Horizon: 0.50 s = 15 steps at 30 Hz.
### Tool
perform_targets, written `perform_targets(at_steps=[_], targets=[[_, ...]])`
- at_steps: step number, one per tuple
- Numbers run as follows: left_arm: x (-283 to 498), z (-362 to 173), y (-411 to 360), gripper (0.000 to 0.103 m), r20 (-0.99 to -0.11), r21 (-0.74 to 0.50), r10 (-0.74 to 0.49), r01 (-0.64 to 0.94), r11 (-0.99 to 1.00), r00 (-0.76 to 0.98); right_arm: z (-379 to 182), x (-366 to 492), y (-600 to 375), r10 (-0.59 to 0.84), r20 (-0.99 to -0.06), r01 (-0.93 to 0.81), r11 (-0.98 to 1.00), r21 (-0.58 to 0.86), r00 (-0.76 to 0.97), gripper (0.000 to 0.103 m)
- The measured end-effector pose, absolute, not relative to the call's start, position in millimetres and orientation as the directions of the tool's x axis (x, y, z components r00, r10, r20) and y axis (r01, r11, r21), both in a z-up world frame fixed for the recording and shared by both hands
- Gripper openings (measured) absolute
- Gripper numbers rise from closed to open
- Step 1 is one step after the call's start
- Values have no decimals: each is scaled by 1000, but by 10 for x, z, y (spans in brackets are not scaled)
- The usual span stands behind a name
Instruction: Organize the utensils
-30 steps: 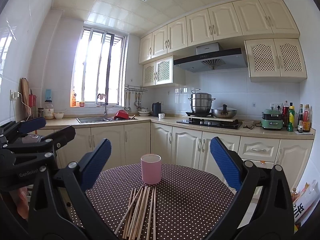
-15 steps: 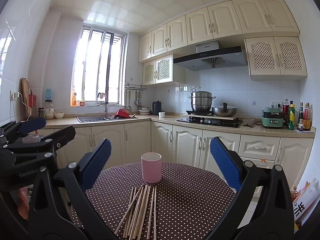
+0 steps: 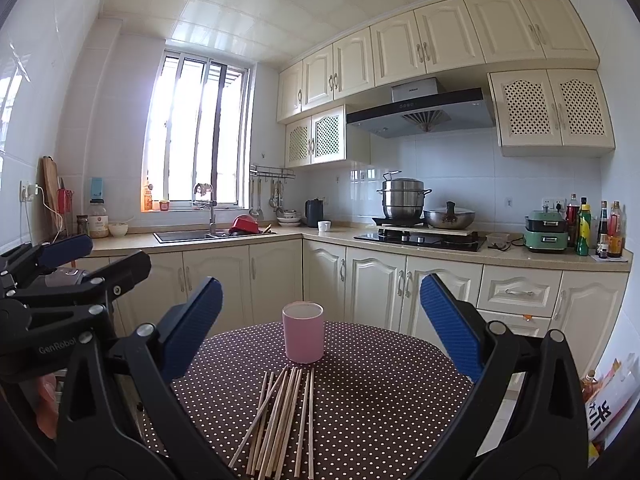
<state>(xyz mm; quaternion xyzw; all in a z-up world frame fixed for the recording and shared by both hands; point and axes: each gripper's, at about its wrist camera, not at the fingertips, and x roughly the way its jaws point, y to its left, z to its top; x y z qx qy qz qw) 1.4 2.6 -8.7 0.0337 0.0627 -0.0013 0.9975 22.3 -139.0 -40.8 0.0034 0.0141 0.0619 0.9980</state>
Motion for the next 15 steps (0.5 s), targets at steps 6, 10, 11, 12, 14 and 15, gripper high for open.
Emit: perform_targets(at_steps=[6, 10, 11, 12, 14, 15], targets=[[107, -124, 5, 84, -136, 70, 1, 8, 998, 991, -401, 270, -1401, 125, -40, -125, 992, 16, 991, 97], [149, -151, -3, 84, -143, 70, 2, 9, 997, 990, -417, 289, -1406, 126, -47, -125, 992, 20, 991, 97], [161, -163, -12, 84, -144, 71, 2, 8, 997, 990, -421, 300, -1407, 125, -51, -124, 992, 22, 991, 97], [178, -167, -14, 84, -148, 72, 2, 8, 997, 989, -419, 320, -1413, 126, -57, -124, 992, 25, 990, 97], [213, -194, -24, 84, -156, 74, 3, 8, 997, 988, -437, 352, -1414, 127, -66, -125, 992, 28, 990, 97], [233, -205, -23, 84, -160, 75, 3, 9, 997, 987, -438, 372, -1416, 127, -71, -125, 992, 29, 989, 97]])
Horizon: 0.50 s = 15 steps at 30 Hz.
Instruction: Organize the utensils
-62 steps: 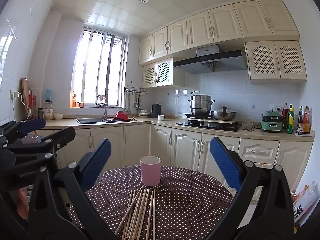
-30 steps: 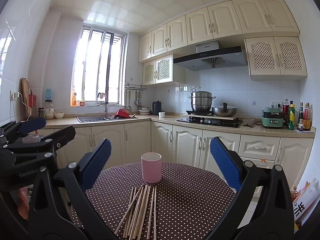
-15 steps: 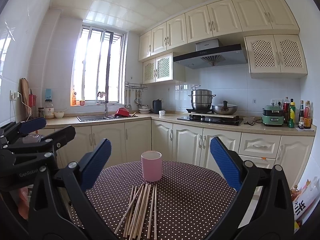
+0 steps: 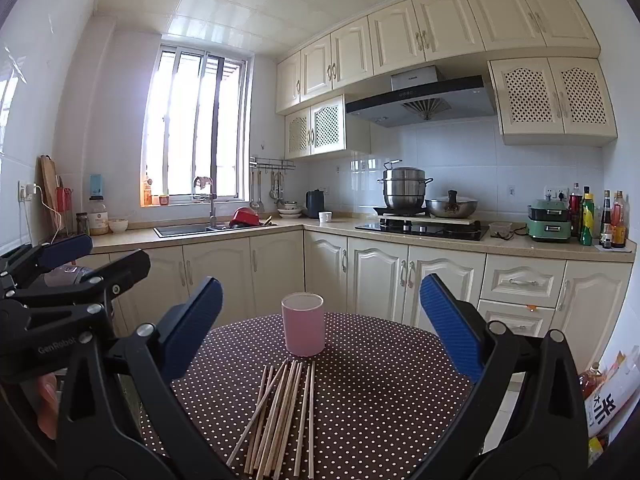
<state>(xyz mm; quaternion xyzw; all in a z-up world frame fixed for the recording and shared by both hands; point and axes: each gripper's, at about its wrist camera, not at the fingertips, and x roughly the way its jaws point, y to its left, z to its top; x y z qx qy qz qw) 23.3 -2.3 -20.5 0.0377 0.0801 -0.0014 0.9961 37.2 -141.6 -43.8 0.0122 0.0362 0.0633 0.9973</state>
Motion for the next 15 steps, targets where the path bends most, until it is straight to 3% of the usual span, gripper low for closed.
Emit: perform_targets(at_steps=[10, 15], targets=[[619, -413, -47, 84, -242, 85, 4, 17, 996, 970, -622, 671, -1435, 117, -141, -114, 993, 32, 983, 97], [983, -635, -18, 84, -345, 61, -24, 48, 997, 938, -799, 946, -1449, 125, -222, -118, 992, 46, 967, 97]])
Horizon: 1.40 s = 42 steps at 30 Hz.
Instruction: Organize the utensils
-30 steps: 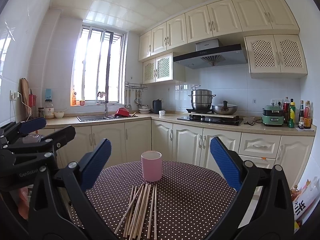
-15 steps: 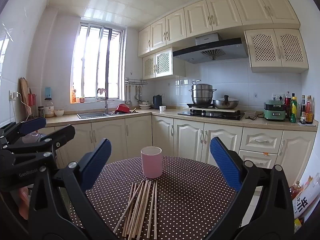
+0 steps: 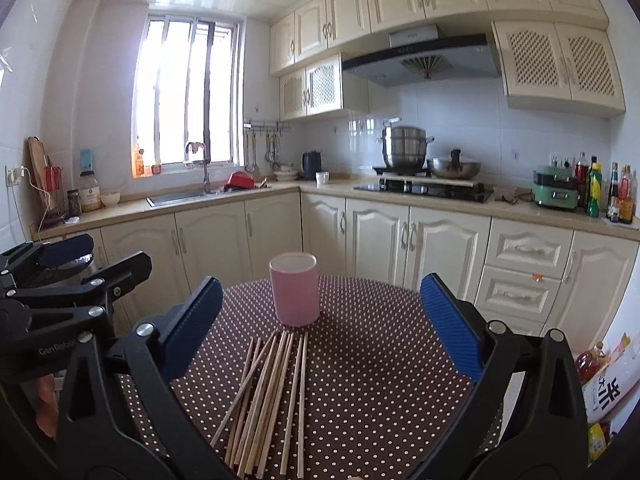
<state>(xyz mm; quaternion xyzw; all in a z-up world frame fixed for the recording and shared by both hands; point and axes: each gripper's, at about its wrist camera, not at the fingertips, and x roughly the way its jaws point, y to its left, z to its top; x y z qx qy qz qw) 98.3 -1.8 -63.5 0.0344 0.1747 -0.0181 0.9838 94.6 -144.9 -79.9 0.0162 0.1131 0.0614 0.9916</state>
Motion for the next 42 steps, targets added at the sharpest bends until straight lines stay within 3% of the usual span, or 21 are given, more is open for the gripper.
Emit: perform_targets(at_steps=[7, 11, 19, 22, 28, 35, 42], targets=[[1567, -1136, 92, 84, -529, 5, -64, 78, 997, 846, -1151, 1357, -1400, 101, -356, -98, 995, 28, 929, 97], [1914, -1551, 78, 84, -646, 42, -44, 93, 995, 762, -1405, 1624, -1414, 90, -456, -83, 996, 37, 885, 97], [2259, -1932, -106, 84, -719, 56, -59, 142, 988, 693, -1711, 1911, -1487, 107, -560, -76, 994, 79, 821, 97], [2402, -2005, -171, 65, -746, 52, -68, 160, 986, 662, -1764, 1999, -1520, 105, -587, -68, 994, 85, 803, 97], [2761, -2179, -258, 59, -792, 46, -78, 187, 981, 605, -1845, 2145, -1566, 98, -613, -68, 995, 72, 784, 97], [3093, -2352, -224, 39, -838, 23, -77, 176, 984, 540, -1911, 2371, -1569, 125, -648, -93, 992, 83, 752, 97], [3169, -2361, -48, 20, -842, -60, -150, 187, 981, 519, -1998, 2697, -1510, 190, -708, -159, 981, 110, 680, 97]])
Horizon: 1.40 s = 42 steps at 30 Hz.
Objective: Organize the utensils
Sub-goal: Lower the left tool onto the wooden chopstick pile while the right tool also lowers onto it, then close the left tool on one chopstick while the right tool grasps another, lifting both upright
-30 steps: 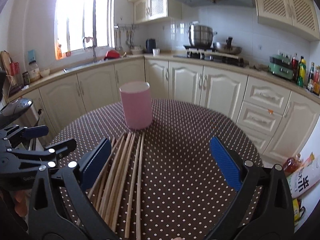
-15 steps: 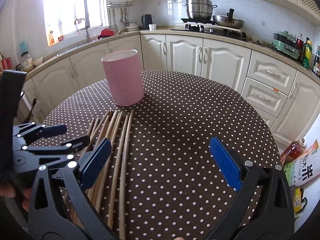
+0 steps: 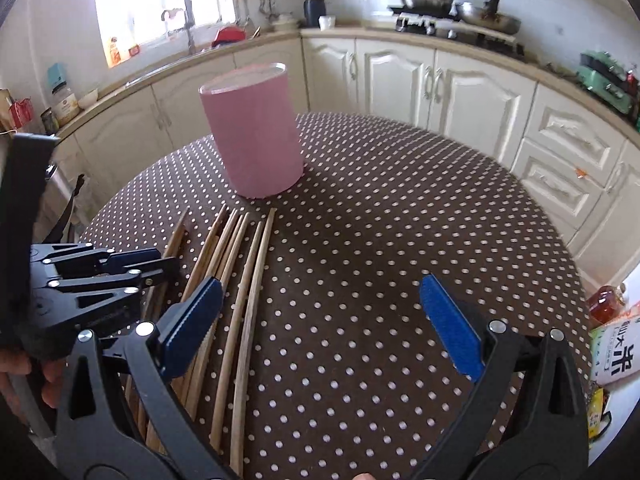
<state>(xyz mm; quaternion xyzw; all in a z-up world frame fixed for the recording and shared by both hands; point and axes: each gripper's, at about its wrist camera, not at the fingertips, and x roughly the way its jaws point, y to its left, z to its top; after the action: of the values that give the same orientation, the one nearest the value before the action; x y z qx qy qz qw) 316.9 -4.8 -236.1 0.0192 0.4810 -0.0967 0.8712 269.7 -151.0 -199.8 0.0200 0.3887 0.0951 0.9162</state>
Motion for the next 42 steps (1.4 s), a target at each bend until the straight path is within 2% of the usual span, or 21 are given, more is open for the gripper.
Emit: perform_targets(at_steps=[7, 23, 28, 33, 36, 38, 42], targets=[[3126, -2405, 242, 19, -829, -180, -262, 207, 962, 495, -2090, 2961, -1413, 233, -764, -217, 968, 124, 602, 97], [2804, -2422, 926, 19, -825, -224, -261, 135, 965, 502, -2232, 3073, -1242, 229, -806, -245, 963, 108, 545, 96], [2869, -2401, 1038, 19, -834, -247, -262, 96, 964, 486, -2239, 3147, -1218, 225, -826, -262, 960, 98, 517, 86], [3049, -2375, 1031, 20, -854, -240, -249, 80, 968, 456, -2242, 3292, -1199, 230, -860, -279, 954, 108, 456, 59], [3144, -2345, 906, 20, -871, -195, -210, 80, 977, 443, -2228, 3381, -1139, 226, -880, -304, 947, 99, 419, 50], [3172, -2325, 837, 20, -885, -146, -168, 84, 986, 435, -2227, 3441, -1065, 205, -895, -324, 943, 73, 395, 40], [3217, -2316, 687, 19, -891, -60, -100, 103, 993, 442, -2232, 3558, -898, 145, -917, -358, 934, 3, 372, 31]])
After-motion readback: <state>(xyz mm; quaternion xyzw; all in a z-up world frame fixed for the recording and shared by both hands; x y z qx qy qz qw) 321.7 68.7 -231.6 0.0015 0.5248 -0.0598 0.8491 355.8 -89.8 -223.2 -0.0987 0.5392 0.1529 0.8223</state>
